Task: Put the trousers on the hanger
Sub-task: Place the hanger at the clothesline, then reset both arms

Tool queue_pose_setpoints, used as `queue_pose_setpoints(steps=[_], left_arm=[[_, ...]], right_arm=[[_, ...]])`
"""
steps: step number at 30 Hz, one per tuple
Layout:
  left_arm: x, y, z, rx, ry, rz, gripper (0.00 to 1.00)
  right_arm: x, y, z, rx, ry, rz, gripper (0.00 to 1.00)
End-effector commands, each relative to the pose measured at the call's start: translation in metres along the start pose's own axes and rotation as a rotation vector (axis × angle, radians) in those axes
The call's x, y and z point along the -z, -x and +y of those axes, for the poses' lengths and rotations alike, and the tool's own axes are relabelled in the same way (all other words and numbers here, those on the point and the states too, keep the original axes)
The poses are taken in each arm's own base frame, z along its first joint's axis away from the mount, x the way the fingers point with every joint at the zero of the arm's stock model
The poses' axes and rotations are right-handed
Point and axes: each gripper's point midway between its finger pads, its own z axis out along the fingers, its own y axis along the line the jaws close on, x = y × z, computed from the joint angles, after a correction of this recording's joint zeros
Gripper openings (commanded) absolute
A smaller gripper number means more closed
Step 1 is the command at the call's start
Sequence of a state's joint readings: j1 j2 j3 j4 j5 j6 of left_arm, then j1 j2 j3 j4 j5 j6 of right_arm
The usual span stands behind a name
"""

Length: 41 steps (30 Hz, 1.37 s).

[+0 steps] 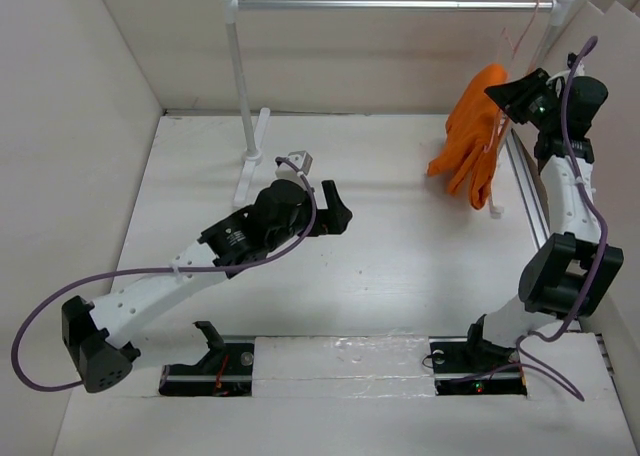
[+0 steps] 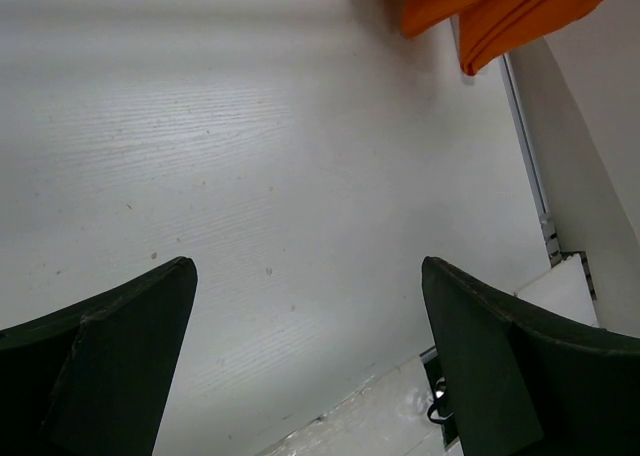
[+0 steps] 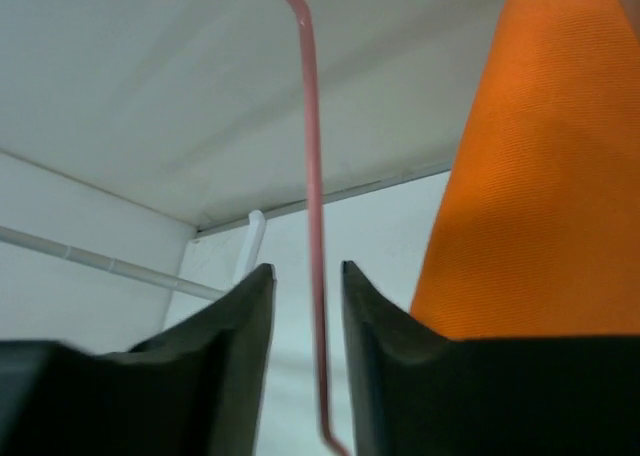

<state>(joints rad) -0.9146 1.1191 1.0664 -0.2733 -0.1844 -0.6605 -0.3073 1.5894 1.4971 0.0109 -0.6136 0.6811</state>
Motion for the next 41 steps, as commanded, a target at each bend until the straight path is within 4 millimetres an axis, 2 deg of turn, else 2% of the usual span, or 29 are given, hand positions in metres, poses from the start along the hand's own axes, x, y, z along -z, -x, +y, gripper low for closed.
queue_pose_setpoints(steps=[1,3,5,7,9,11,12,13,14,15,17,21,22,23,24,25,26,28,29,30,31,33,34,37,40,41], left_arm=[[-0.008,-0.003,0.001,0.004,0.011,0.005,0.92],[-0.01,-0.006,0.002,0.015,0.017,0.014,0.92],[-0.014,-0.011,0.003,0.019,0.016,0.027,0.93],[-0.015,-0.011,0.0,0.023,0.004,0.025,0.93],[-0.015,-0.006,-0.002,0.02,0.005,0.012,0.93],[-0.013,0.006,-0.006,0.013,0.007,-0.017,0.93],[-0.013,0.009,-0.006,0.009,0.017,-0.025,0.93],[-0.011,0.017,-0.007,0.003,0.027,-0.045,0.94],[-0.011,0.024,-0.009,0.006,0.031,-0.064,0.94],[-0.009,0.028,-0.009,0.004,0.04,-0.076,0.95],[-0.004,0.043,-0.012,0.003,0.044,-0.12,0.95],[0.011,0.069,-0.019,-0.01,0.037,-0.199,0.95],[0.017,0.08,-0.02,-0.008,0.048,-0.231,0.95],[0.021,0.086,-0.02,-0.01,0.052,-0.249,0.95],[0.027,0.091,-0.018,-0.026,0.061,-0.264,0.95],[0.03,0.097,-0.015,-0.023,0.085,-0.288,0.95],[0.032,0.098,-0.01,-0.023,0.104,-0.296,0.95],[0.037,0.093,0.005,-0.012,0.153,-0.302,0.95],[0.038,0.089,0.01,-0.009,0.167,-0.299,0.94],[0.042,0.085,0.017,-0.002,0.181,-0.293,0.94],[0.039,0.072,0.026,0.005,0.2,-0.27,0.94],[0.043,0.063,0.032,0.013,0.19,-0.258,0.93],[0.04,0.049,0.039,0.015,0.193,-0.228,0.93],[0.038,0.035,0.045,0.028,0.187,-0.203,0.93],[0.034,0.04,0.037,0.041,0.165,-0.215,0.93],[0.034,0.045,0.033,0.02,0.156,-0.22,0.94]], right_arm=[[0.026,0.04,0.051,0.162,0.119,-0.153,0.4],[0.03,0.037,0.044,0.186,0.082,-0.127,0.56],[0.038,0.04,0.045,0.217,0.063,-0.118,0.66],[0.045,0.039,0.041,0.252,0.024,-0.09,0.86],[0.06,0.042,0.039,0.295,-0.007,-0.086,0.94],[0.069,0.045,0.035,0.317,-0.049,-0.097,0.94],[0.079,0.043,0.038,0.351,-0.07,-0.098,0.94],[0.092,0.044,0.032,0.375,-0.129,-0.104,0.94],[0.092,0.045,0.028,0.372,-0.15,-0.112,0.94],[0.103,0.043,0.031,0.402,-0.177,-0.109,0.94],[0.114,0.034,0.02,0.42,-0.235,-0.109,0.93],[0.127,-0.002,0.054,0.493,-0.177,-0.1,0.91],[0.133,-0.02,0.081,0.507,-0.1,-0.095,0.9],[0.132,-0.045,0.077,0.488,-0.082,-0.051,0.89],[0.133,-0.056,0.086,0.478,-0.038,-0.051,0.88],[0.134,-0.079,0.1,0.472,0.028,-0.017,0.88],[0.143,-0.103,0.099,0.467,0.053,0.006,0.87],[0.151,-0.132,0.097,0.447,0.072,0.039,0.87],[0.164,-0.146,0.105,0.459,0.104,0.041,0.87],[0.167,-0.178,0.079,0.442,0.058,0.117,0.87],[0.171,-0.192,0.07,0.433,0.038,0.149,0.86],[0.188,-0.226,0.047,0.428,-0.009,0.231,0.87],[0.192,-0.231,0.038,0.422,-0.037,0.24,0.87],[0.201,-0.241,0.038,0.41,-0.028,0.25,0.86],[0.191,-0.228,0.05,0.412,-0.003,0.217,0.87],[0.187,-0.211,0.066,0.428,0.025,0.182,0.87]])
